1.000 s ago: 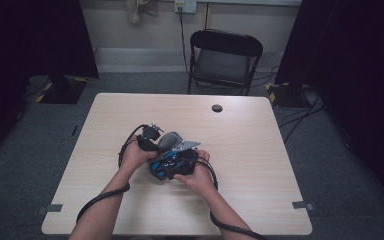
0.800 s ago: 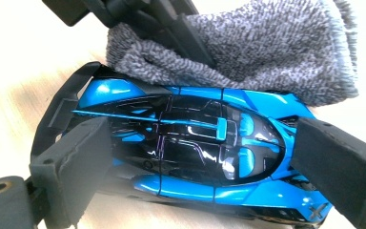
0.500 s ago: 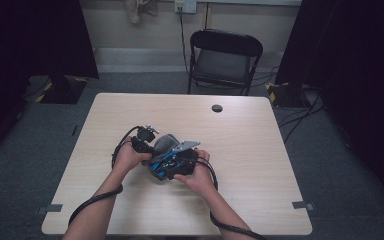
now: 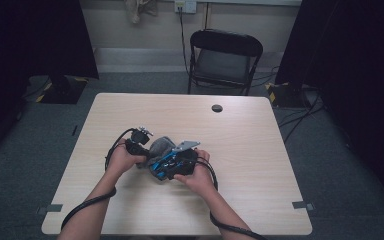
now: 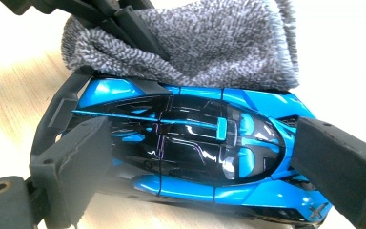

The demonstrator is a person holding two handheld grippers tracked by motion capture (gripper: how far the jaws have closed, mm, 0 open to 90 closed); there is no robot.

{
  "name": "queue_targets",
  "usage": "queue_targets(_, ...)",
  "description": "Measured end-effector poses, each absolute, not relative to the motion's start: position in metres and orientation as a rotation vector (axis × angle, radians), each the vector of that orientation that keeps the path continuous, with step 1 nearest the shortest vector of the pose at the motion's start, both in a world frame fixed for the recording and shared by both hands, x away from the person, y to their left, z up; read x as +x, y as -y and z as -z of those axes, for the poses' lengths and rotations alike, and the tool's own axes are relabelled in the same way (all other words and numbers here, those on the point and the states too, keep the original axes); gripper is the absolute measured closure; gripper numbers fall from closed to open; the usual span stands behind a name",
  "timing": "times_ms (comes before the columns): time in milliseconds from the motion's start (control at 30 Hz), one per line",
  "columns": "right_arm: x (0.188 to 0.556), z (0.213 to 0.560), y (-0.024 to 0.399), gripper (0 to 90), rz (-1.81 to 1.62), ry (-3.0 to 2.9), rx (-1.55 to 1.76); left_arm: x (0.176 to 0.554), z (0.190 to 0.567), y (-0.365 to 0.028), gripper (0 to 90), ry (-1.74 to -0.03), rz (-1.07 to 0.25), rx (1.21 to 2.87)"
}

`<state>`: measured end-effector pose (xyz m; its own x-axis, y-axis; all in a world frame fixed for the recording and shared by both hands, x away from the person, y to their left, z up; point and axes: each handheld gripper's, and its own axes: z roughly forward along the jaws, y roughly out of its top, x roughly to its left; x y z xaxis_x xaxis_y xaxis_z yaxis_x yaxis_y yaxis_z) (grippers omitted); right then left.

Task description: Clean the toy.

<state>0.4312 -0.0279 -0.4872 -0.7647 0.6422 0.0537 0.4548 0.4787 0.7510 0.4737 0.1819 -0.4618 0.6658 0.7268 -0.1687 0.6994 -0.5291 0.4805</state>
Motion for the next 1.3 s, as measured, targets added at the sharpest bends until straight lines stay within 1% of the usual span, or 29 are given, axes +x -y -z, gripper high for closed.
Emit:
queue_targets(367, 0.431, 0.487, 0.028, 5.9, -1.157, -2.492, 0.943, 0.463, 0.464, -0.197, 70.9, -1.127, -0.045, 2.332)
queue_targets(833, 0.431, 0.487, 0.028, 5.9, -1.155, -2.494, 0.944, 0.444, 0.463, -0.214, 70.7, -1.117, -0.02, 2.321)
queue_targets(1033, 0.431, 0.487, 0.028, 5.9, -1.157, -2.492, 0.943, 0.438, 0.459, -0.22, 70.6, -1.1, -0.028, 2.332)
queue_targets(1300, 0.431, 0.488, 0.028, 5.9, -1.166, -2.487, 0.94, 0.436, 0.447, -0.236, 70.5, -1.123, -0.064, 2.33)
